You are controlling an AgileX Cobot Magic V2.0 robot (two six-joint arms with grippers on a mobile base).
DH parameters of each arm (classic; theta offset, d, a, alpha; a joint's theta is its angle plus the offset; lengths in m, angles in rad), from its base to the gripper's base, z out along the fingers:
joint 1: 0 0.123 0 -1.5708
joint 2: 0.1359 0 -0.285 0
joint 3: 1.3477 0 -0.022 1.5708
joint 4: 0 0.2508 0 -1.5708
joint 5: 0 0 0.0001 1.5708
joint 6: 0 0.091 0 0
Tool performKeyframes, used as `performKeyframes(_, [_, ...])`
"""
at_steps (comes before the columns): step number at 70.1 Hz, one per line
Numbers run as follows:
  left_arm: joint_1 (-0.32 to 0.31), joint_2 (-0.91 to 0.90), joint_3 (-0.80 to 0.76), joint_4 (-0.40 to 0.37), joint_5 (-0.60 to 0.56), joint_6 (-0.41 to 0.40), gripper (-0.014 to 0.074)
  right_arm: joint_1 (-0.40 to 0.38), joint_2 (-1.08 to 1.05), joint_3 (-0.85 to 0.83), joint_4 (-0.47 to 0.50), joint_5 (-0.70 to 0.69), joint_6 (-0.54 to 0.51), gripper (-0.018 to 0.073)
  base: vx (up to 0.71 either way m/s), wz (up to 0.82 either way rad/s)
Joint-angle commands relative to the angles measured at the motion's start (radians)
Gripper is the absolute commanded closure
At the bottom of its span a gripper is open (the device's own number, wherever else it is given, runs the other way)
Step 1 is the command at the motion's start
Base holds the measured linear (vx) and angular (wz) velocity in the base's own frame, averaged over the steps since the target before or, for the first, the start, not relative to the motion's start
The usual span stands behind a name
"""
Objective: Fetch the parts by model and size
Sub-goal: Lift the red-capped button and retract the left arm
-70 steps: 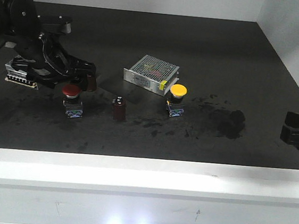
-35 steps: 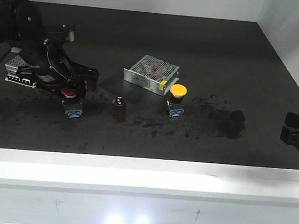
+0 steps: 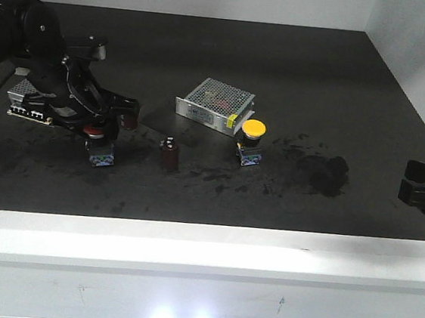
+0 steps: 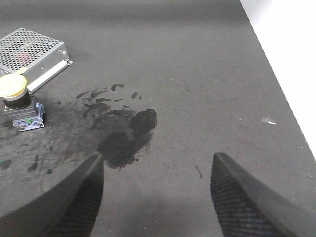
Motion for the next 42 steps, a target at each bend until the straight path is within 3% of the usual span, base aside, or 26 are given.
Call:
performKeyframes(1, [-0.003, -0.124, 0.004, 0.019, -0.098, 0.001, 0.0605, 0.0, -0.005, -0.031, -0.015, -0.061, -0.009, 0.0104, 0.0, 0.0])
performKeyframes(18, [-0.002, -0.396, 0.216, 0.099, -0.317, 0.002, 0.0603, 0.0, -0.005, -0.031, -0.015, -0.062, -0.009, 0.0104, 0.0, 0.0])
performKeyframes(30, [-0.002, -0.618, 0.381, 0.173, -0.379, 0.002, 0.0603, 0.0, -0.005, -0.031, -0.014, -0.062, -0.009, 0.0104, 0.0, 0.0])
performKeyframes(42, [-0.002, -0.83, 0.529, 0.183, -0.416, 0.003, 0.0603, 0.0, -0.005, -0.031, -0.015, -0.066, 0.0, 0.0104, 0.0, 0.0])
